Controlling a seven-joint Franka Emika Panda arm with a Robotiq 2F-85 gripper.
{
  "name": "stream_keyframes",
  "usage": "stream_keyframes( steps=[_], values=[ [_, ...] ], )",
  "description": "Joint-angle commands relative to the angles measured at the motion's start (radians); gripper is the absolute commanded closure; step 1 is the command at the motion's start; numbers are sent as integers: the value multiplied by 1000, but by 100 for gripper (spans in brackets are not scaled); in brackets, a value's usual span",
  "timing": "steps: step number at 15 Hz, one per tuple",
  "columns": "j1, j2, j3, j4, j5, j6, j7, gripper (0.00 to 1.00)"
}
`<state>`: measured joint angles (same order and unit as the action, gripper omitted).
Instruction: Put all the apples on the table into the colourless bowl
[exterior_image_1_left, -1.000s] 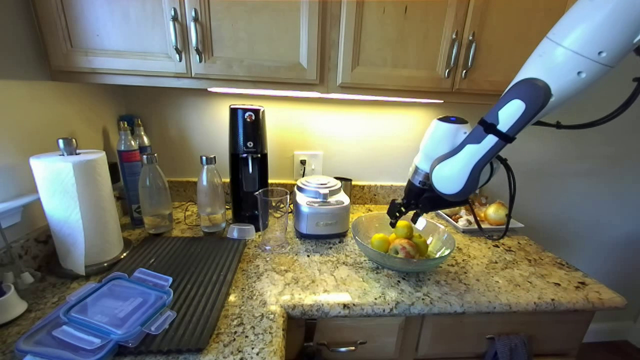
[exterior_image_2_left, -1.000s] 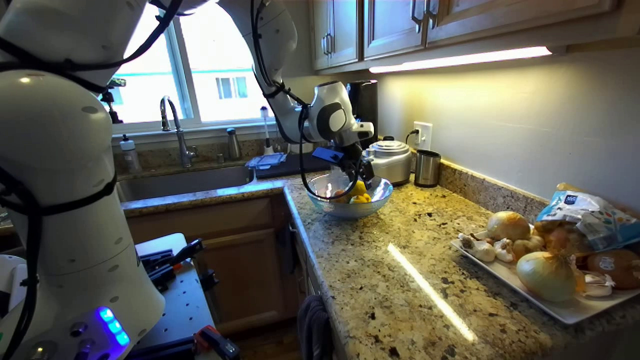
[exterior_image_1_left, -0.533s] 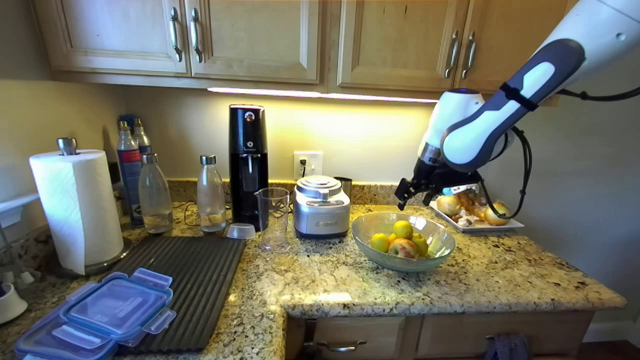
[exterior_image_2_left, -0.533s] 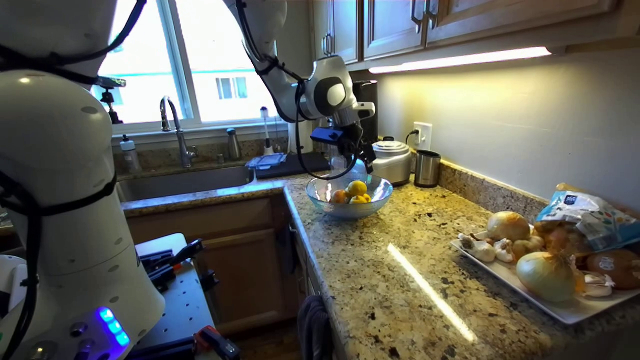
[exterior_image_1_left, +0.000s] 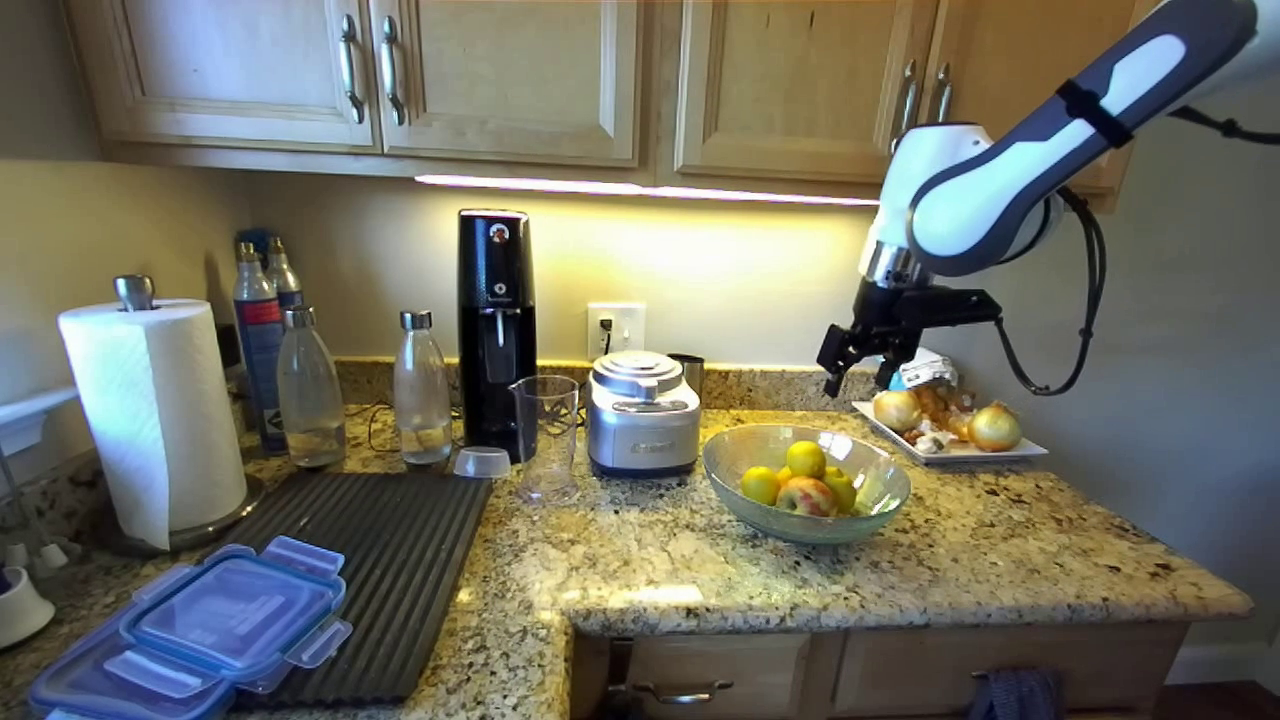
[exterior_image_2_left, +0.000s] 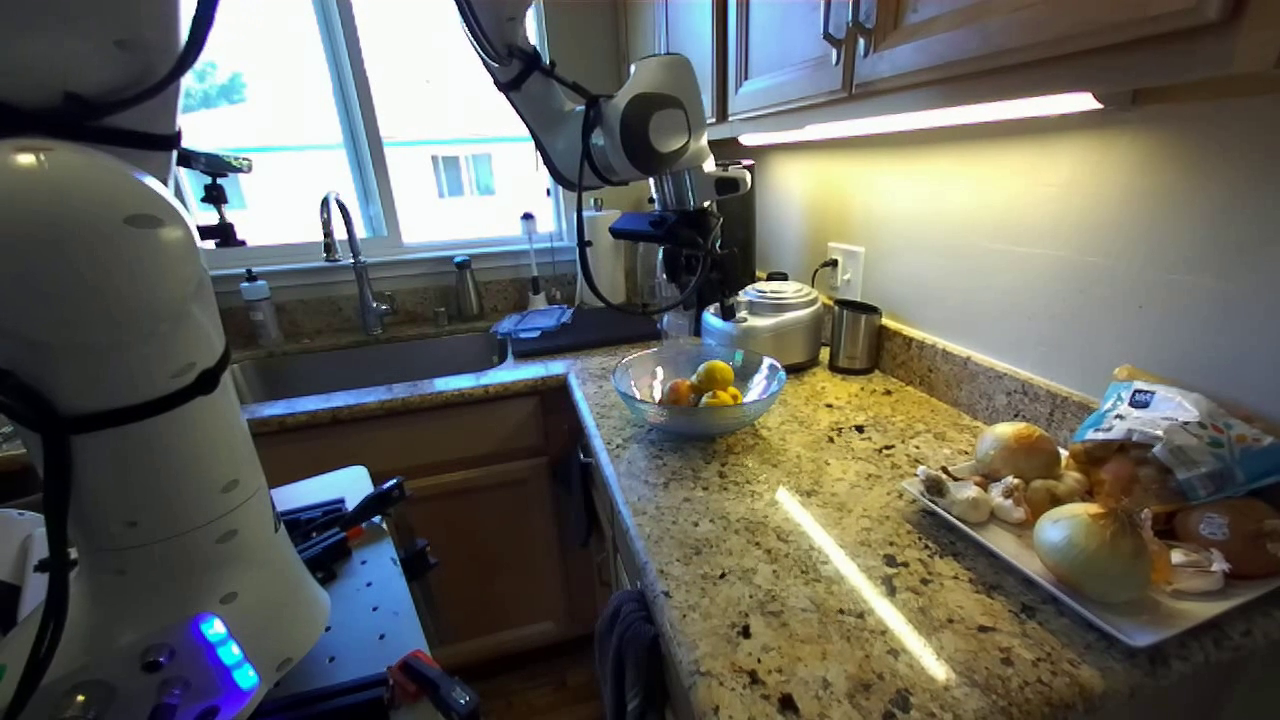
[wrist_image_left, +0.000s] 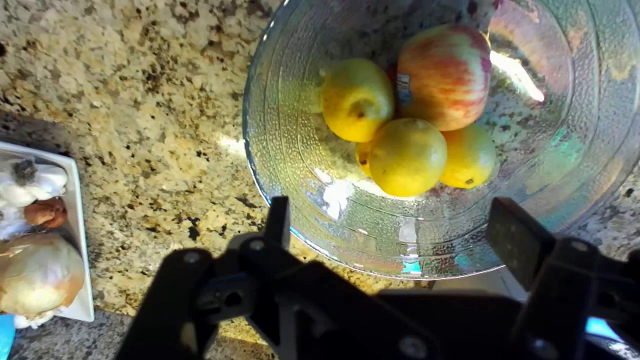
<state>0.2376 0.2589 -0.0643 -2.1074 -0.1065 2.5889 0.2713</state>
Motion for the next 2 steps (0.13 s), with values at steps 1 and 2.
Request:
stream_keyframes(
  steps=[1,2],
  values=[
    [-36,-5,34,-1,-12,-6,5,0],
    [-37,-7,35,-2,-11,-7,5,0]
  ],
)
